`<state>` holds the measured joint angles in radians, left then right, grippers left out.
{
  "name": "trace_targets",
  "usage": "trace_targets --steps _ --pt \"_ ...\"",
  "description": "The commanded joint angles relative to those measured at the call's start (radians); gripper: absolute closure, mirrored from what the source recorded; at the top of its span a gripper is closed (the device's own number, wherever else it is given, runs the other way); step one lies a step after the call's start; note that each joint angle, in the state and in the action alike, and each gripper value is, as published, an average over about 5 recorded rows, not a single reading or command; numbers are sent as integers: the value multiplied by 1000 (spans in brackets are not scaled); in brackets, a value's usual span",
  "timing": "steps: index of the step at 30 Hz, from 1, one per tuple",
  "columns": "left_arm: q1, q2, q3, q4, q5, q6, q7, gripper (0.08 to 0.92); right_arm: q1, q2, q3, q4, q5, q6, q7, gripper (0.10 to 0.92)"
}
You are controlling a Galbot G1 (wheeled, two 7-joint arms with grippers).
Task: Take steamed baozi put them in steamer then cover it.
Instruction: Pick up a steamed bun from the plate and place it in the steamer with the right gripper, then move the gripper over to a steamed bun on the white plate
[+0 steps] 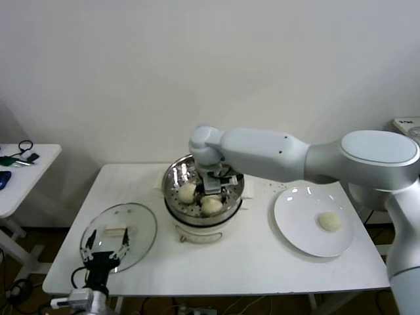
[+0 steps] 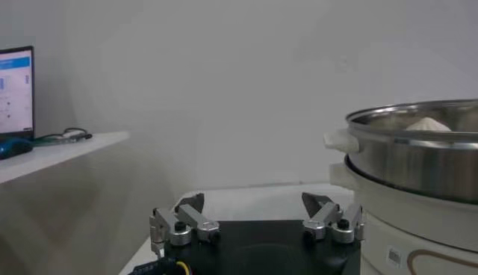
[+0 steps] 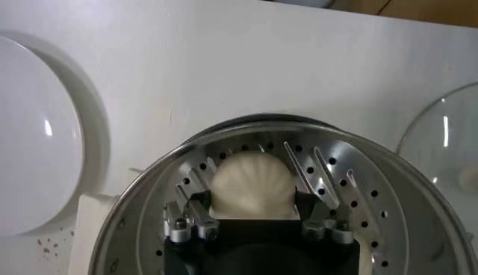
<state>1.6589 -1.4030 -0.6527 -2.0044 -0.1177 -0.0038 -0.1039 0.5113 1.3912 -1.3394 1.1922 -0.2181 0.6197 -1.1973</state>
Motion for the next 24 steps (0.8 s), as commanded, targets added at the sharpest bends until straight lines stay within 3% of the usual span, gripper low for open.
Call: trace_targets --steps 1,16,24 --pt "1 -1 -1 2 -1 -1 0 177 -17 12 6 -2 -16 4 5 209" --pt "12 4 -8 -8 -4 -4 -1 177 86 -84 65 17 24 13 -21 203" --pt "18 9 -11 -13 -6 -6 -2 177 227 -245 -22 -24 239 -149 81 203"
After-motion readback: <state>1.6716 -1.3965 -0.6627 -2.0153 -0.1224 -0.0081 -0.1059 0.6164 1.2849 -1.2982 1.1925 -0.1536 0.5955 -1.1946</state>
